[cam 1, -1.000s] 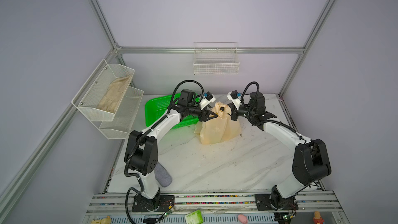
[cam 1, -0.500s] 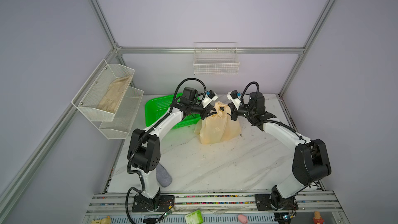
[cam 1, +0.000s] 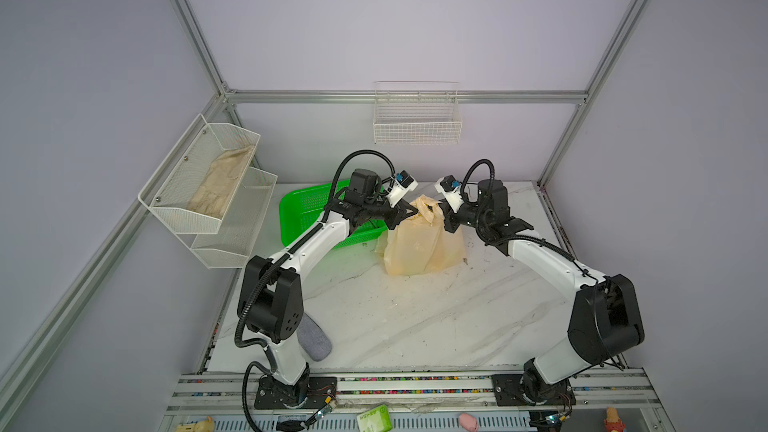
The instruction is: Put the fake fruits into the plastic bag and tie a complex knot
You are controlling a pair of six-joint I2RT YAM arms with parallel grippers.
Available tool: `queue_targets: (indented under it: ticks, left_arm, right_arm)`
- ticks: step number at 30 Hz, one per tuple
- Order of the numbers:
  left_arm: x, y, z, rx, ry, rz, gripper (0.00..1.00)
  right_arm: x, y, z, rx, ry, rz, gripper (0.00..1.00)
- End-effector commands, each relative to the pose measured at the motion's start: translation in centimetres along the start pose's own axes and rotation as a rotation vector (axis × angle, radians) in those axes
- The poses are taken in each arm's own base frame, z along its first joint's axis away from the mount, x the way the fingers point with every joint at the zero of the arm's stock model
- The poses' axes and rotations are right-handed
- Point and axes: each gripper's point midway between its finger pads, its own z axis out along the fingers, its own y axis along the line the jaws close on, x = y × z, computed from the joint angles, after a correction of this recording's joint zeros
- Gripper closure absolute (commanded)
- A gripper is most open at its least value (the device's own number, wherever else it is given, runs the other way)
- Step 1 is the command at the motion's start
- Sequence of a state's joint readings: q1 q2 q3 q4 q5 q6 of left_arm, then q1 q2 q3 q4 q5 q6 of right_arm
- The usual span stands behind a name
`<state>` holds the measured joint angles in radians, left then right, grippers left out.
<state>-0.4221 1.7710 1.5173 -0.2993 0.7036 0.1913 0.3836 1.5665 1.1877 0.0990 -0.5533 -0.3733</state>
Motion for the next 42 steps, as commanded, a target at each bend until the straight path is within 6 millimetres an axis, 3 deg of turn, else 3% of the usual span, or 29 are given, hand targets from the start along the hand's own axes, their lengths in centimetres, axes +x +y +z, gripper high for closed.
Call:
queue_targets:
  ticks: [1,8,13,16,26,42]
  left_arm:
    - [-0.3,-1.5,-0.9,0.054,-0.039,-0.046,1.00]
    - [-0.5,-2.7,-1.2,0.121,-0.052,0.002,0.62]
    - [-1.4,-3.1,-1.7,0.162,-0.054,0.057,0.41]
    - [-2.3,-3.0,-1.7,0.168,-0.069,0.068,0.35]
    - [-3.9,-2.2,-0.3,0.178,-0.086,0.026,0.37]
    - [-4.2,-1.0,0.8,0.160,-0.089,0.009,0.78]
  right_arm:
    - [-0.3,-0.7,-0.2,0.092,-0.007,-0.013,1.00]
    - [-0.3,0.8,0.4,0.014,-0.032,0.003,1.00]
    - [-0.5,1.1,0.3,0.000,-0.036,0.004,1.00]
    - [-0.4,1.2,0.3,-0.009,-0.034,0.008,1.00]
    - [-0.4,1.6,0.6,-0.030,-0.039,0.015,1.00]
    - [-0.5,1.8,0.5,-0.034,-0.037,0.015,1.00]
